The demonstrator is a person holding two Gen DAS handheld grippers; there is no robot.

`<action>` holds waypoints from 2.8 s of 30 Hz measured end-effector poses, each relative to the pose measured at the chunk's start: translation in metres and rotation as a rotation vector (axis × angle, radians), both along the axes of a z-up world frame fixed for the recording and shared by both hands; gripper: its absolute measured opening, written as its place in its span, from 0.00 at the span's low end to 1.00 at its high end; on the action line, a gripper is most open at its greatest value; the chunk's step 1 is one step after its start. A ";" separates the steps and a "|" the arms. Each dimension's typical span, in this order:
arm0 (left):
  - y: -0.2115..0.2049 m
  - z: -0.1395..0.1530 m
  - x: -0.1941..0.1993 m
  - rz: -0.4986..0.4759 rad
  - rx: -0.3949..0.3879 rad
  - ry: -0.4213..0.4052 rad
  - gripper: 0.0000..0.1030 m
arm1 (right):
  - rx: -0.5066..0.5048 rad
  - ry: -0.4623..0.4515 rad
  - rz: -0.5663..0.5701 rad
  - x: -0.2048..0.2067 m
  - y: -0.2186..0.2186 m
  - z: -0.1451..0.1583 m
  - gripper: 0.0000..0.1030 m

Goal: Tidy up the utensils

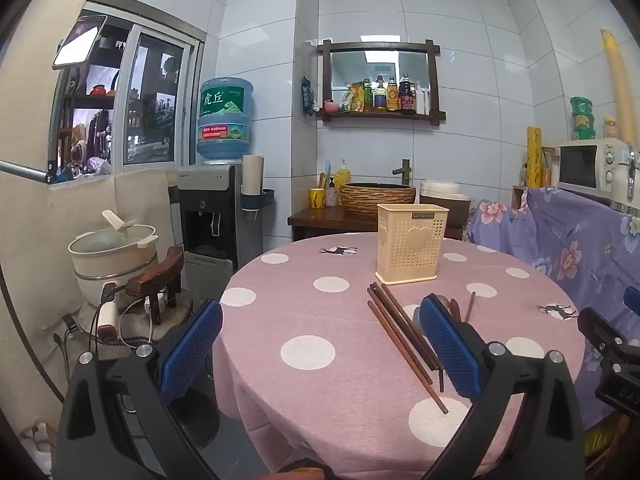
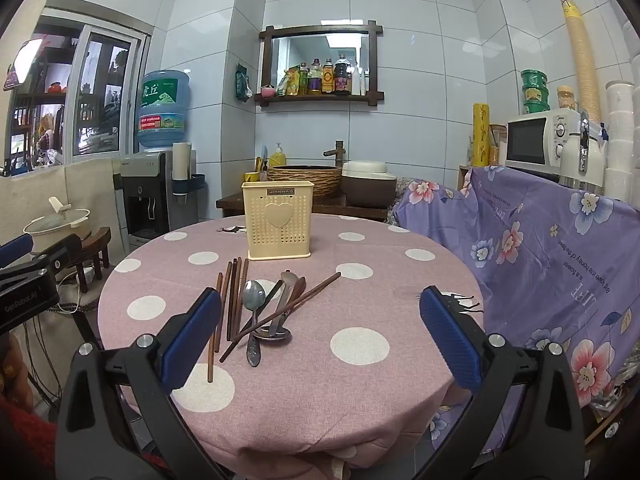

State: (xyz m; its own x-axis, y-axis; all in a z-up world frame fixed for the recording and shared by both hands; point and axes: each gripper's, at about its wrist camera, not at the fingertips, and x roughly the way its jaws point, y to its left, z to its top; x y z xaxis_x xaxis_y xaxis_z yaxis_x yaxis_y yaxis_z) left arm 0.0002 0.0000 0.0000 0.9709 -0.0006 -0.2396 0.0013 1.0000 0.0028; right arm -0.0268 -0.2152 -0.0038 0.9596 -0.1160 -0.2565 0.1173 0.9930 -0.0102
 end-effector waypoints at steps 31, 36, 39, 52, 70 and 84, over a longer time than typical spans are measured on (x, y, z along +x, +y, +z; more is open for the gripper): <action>0.001 0.001 0.000 -0.012 -0.003 0.003 0.95 | -0.001 0.001 -0.001 0.000 0.001 0.000 0.95; 0.001 0.002 0.000 -0.011 -0.004 0.001 0.95 | -0.001 0.002 -0.001 0.000 0.001 0.000 0.95; 0.001 0.001 0.000 -0.011 -0.004 0.000 0.95 | -0.001 0.002 -0.002 0.000 0.001 0.000 0.95; 0.002 0.004 0.000 -0.010 -0.006 -0.003 0.95 | -0.001 0.000 -0.001 0.000 0.001 0.000 0.95; -0.001 0.005 0.000 -0.013 -0.006 -0.001 0.95 | -0.001 0.000 -0.001 0.000 0.001 0.000 0.95; 0.000 0.005 0.000 -0.013 -0.006 -0.002 0.95 | -0.001 0.002 -0.001 0.000 0.001 0.000 0.95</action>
State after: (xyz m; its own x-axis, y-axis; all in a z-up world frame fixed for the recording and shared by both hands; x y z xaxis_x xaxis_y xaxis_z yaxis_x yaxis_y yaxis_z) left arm -0.0001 -0.0002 0.0046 0.9714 -0.0145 -0.2372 0.0140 0.9999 -0.0036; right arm -0.0265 -0.2146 -0.0042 0.9591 -0.1171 -0.2579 0.1181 0.9929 -0.0117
